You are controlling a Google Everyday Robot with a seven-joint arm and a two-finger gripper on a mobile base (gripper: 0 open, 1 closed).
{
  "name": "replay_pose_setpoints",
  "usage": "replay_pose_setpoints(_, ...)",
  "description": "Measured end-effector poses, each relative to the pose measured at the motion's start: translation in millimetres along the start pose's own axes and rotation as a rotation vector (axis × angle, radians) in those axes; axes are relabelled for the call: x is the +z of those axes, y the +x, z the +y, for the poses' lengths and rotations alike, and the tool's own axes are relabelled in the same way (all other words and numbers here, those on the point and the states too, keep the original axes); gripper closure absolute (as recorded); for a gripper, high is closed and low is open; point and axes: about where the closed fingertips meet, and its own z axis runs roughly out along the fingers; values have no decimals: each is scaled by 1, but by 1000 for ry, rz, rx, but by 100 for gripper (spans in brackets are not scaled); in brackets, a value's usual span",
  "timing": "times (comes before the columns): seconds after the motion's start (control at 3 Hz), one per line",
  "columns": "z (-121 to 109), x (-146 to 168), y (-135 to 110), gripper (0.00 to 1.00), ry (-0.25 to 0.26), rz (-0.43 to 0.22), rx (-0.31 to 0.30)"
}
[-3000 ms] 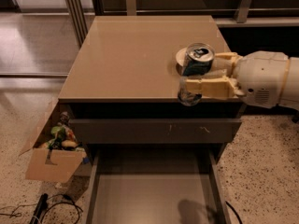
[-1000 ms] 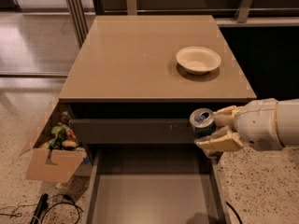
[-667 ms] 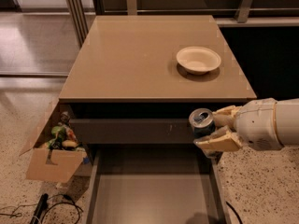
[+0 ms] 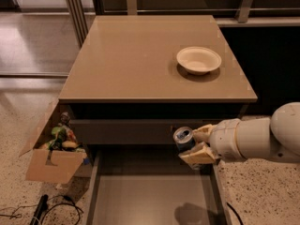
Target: Place redbull can into middle drawer
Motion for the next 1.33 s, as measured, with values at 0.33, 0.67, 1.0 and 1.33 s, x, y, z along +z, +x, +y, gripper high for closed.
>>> replay_pose_setpoints(0.33, -1, 48, 29, 100, -19, -11, 33)
replay_pose_setpoints(0.67, 9, 86, 46, 100, -52, -35, 62)
replay_pose_setpoints(1.0, 12, 91, 47, 100, -63, -32, 61)
replay_pose_setpoints(1.33, 37, 128, 60, 100, -114, -1, 64)
